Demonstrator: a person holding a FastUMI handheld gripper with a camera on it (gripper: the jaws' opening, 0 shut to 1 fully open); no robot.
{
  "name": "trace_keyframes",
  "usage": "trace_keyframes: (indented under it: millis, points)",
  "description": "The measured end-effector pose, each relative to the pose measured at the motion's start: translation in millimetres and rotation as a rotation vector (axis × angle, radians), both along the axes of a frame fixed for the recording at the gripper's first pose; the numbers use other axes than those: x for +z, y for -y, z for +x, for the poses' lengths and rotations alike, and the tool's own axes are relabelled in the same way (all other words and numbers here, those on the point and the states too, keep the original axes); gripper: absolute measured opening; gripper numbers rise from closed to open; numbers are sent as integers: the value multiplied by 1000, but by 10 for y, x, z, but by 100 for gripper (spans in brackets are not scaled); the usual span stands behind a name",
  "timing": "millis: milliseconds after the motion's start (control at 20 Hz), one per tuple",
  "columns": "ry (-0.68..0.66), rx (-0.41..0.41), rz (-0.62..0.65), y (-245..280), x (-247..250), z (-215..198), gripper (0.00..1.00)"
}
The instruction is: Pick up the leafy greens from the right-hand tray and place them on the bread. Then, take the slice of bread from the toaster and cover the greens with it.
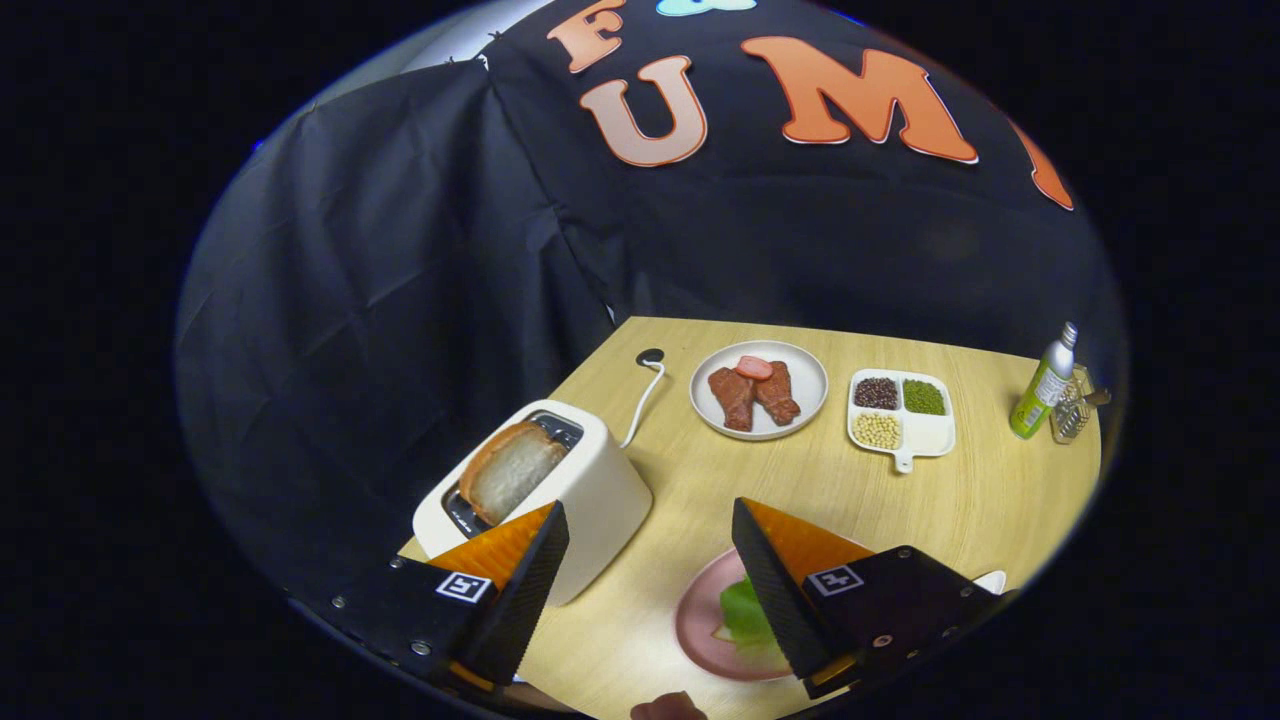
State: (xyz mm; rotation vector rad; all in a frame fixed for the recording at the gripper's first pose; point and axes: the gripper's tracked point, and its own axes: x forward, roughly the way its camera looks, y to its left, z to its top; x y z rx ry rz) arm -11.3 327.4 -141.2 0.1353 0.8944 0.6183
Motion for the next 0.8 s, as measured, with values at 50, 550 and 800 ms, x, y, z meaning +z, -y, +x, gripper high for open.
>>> trace_keyframes:
  millis: [50,550,800]
  points:
    - [-8,7,6,-91,43,3,99]
    - [-162,14,11,-717,201,50,97]
    - [-270,15,-65,-916,19,-37,96]
